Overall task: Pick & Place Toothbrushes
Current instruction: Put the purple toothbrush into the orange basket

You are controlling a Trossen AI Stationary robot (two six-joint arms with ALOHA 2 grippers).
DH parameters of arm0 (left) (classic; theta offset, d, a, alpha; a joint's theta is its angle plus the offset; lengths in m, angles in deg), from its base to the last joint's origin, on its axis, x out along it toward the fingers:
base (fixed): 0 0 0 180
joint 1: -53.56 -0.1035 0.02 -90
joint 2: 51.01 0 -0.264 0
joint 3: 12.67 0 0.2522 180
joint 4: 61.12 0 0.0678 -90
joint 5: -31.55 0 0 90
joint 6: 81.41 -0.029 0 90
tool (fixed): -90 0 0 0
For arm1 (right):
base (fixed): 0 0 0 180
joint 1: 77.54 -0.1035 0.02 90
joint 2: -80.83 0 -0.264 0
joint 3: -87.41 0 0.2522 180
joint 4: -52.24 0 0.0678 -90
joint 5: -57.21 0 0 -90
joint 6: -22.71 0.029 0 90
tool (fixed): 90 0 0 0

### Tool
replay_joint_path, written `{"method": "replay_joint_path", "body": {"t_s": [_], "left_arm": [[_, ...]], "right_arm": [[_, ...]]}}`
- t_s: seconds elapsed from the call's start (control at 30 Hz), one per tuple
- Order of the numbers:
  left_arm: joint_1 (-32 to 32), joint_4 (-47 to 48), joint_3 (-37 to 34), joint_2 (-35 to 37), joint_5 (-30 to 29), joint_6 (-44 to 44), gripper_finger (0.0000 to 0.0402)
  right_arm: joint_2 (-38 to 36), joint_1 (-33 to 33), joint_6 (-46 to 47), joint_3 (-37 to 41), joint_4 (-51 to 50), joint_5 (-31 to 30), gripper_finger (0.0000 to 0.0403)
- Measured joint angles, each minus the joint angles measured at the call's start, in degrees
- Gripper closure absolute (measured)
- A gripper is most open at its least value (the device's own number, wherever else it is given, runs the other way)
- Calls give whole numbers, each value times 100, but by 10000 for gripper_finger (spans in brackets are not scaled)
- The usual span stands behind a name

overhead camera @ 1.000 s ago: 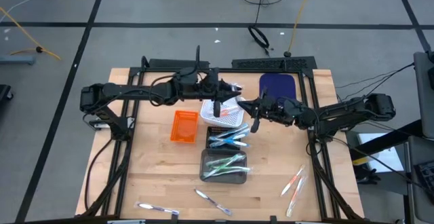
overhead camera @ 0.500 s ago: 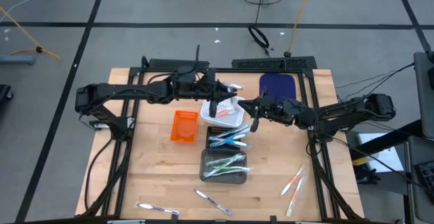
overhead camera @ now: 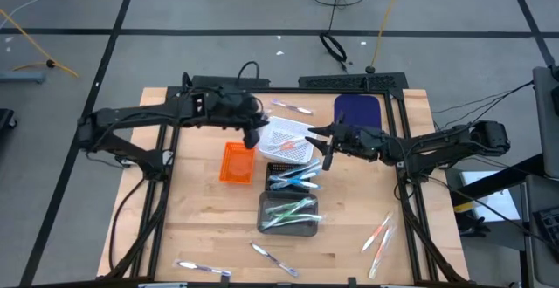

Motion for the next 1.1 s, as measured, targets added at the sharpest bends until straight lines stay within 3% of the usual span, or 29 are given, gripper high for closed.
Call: {"method": "replay_joint_path", "body": {"t_s": [0.2, 0.33, 1.1], "left_arm": [[40, 1268, -28, 53, -301, 562, 369], [49, 1399, -292, 59, -362, 918, 369], [40, 388, -1956, 53, -84, 2253, 368]], "right_arm": [[0, 0, 2, 1, -27, 0, 280], [0, 0, 0, 2, -52, 0, 286], [0, 11, -17, 2, -203, -16, 289]]}}
